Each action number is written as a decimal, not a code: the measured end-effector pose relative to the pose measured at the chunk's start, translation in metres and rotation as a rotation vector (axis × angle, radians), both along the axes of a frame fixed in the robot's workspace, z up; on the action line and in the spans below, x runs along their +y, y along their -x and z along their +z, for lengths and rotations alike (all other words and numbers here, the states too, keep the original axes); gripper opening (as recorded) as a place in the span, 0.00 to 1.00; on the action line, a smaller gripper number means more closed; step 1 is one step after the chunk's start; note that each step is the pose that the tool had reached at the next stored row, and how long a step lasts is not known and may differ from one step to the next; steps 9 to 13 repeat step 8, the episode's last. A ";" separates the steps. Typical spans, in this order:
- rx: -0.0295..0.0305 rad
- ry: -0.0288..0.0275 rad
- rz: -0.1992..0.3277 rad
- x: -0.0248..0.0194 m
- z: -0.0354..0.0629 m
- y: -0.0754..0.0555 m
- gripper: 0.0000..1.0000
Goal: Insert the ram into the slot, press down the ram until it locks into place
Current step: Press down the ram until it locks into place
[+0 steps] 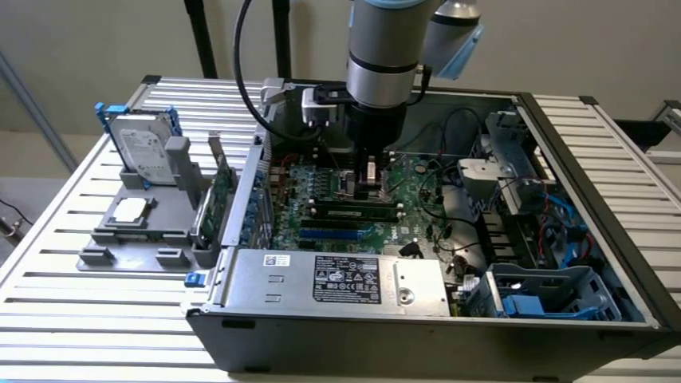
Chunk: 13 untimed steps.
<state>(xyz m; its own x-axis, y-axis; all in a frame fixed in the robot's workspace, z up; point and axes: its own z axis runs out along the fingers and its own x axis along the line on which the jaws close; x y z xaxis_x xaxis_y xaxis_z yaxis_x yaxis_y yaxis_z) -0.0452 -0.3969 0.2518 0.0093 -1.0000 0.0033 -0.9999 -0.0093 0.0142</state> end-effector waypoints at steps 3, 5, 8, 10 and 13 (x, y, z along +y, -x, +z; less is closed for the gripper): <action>0.0000 0.0000 0.000 0.0000 0.0001 0.000 0.11; 0.0000 0.0000 0.000 0.0000 0.0003 0.000 0.11; 0.0000 0.0000 0.000 0.0000 0.0004 0.000 0.11; 0.0000 0.0000 0.000 0.0000 0.0004 0.000 0.11; 0.0000 0.0000 0.000 0.0000 0.0004 0.000 0.11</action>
